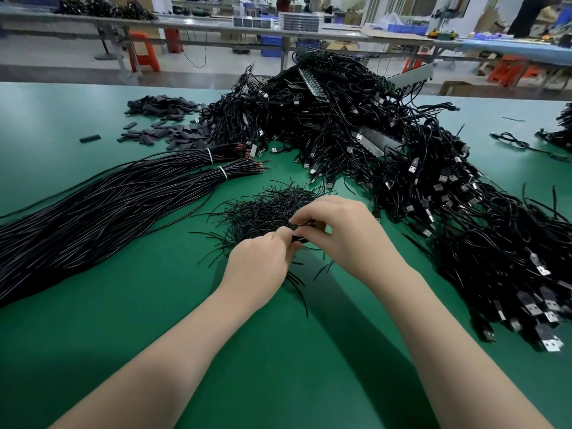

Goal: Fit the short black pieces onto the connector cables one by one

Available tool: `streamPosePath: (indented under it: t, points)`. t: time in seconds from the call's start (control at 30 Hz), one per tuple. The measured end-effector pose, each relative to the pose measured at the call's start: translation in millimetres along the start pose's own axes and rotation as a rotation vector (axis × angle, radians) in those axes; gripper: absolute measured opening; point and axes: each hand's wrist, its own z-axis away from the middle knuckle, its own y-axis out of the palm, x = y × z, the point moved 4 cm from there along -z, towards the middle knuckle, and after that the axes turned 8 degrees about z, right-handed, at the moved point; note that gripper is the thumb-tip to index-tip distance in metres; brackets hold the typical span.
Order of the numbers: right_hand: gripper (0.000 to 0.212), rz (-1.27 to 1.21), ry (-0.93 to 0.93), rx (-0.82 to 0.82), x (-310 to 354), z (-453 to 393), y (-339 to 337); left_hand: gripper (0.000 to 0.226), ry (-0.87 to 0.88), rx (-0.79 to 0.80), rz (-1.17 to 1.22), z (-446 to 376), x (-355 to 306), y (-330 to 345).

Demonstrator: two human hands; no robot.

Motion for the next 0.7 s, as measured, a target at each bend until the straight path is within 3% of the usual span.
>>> streamPosePath:
  t: [0.13, 0.2, 0.3, 0.4, 0.47, 0.57, 0.7]
  points:
    - [0.017, 0.165, 0.061, 0.082, -12, -2, -12, 0.024, 0.153, -0.068, 0.09, 2, -9, -6]
    - [0.012, 0.148, 0.075, 0.165, -16, -1, -16, 0.03, 0.225, -0.036, 0.041, 2, -13, -6]
    - [0.011, -0.011, 0.092, 0.282, -29, 2, -20, 0.038, 0.414, -0.021, -0.021, 5, -25, -10]
    - [0.02, -0.321, 0.172, 0.465, -52, 13, -17, 0.035, 0.569, -0.049, 0.087, 11, -36, -13]
    - [0.021, -0.593, 0.24, 0.51, -60, 22, -5, 0.035, 0.498, -0.099, 0.313, 13, -36, -13]
    - [0.009, -0.917, 0.332, 0.347, -48, 20, 26, 0.035, 0.117, -0.171, 0.788, 14, -26, -10]
    - [0.024, -0.851, 0.308, 0.036, -24, 4, 47, 0.028, -0.201, -0.4, 0.908, 14, -4, -13]
